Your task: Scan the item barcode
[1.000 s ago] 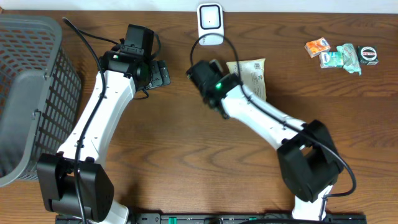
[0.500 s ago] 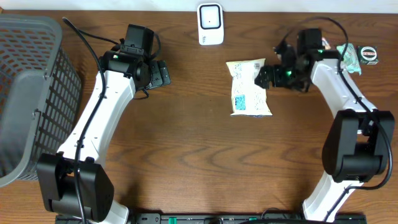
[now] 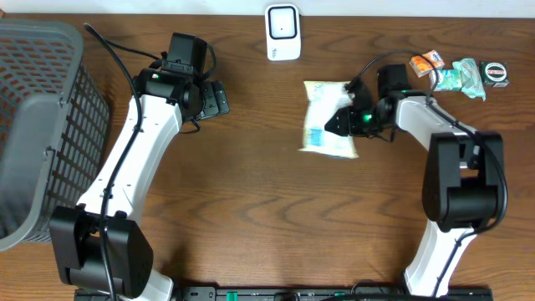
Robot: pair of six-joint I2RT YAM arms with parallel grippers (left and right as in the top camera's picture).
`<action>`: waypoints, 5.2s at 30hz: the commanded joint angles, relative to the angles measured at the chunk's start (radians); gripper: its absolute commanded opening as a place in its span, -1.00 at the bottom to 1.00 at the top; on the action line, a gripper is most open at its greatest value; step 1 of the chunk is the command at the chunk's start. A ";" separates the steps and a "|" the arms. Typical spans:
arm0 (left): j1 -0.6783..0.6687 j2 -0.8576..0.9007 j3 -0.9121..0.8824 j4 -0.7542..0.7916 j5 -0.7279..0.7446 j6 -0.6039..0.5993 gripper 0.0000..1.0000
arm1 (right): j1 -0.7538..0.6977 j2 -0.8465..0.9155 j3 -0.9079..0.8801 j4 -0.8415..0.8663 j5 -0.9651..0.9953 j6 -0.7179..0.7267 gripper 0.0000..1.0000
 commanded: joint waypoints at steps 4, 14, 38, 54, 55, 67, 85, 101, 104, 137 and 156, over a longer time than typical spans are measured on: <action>0.003 0.000 -0.001 -0.003 -0.002 -0.002 0.95 | 0.018 0.022 0.006 -0.008 -0.022 0.047 -0.97; 0.003 0.000 -0.001 -0.003 -0.002 -0.002 0.95 | 0.117 -0.220 0.162 -0.165 0.679 0.050 -0.97; 0.003 0.000 -0.001 -0.003 -0.002 -0.002 0.96 | 0.430 -0.057 0.162 -0.308 1.526 0.050 -0.98; 0.003 0.000 -0.001 -0.003 -0.002 -0.002 0.95 | 0.695 -0.056 0.194 -0.306 1.287 0.111 0.15; 0.003 0.000 -0.001 -0.003 -0.002 -0.002 0.95 | 0.686 -0.056 0.224 -0.328 1.249 0.113 0.15; 0.003 0.000 -0.001 -0.003 -0.002 -0.002 0.95 | 0.401 -0.053 0.404 -0.409 0.739 0.004 0.39; 0.003 0.000 -0.001 -0.003 -0.002 -0.002 0.96 | 0.309 0.171 0.375 -0.395 0.424 -0.024 -0.74; 0.003 0.000 -0.001 -0.003 -0.002 -0.002 0.95 | 0.286 0.085 0.605 0.023 0.565 0.135 -0.97; 0.003 0.000 -0.001 -0.003 -0.002 -0.002 0.95 | 0.286 0.092 0.605 0.116 0.577 0.193 -0.98; 0.003 0.000 -0.001 -0.003 -0.002 -0.002 0.95 | 0.013 0.057 0.609 0.011 0.832 0.124 -0.98; 0.003 0.000 -0.001 -0.003 -0.002 -0.002 0.95 | -0.173 0.016 0.609 -0.341 0.884 0.145 0.99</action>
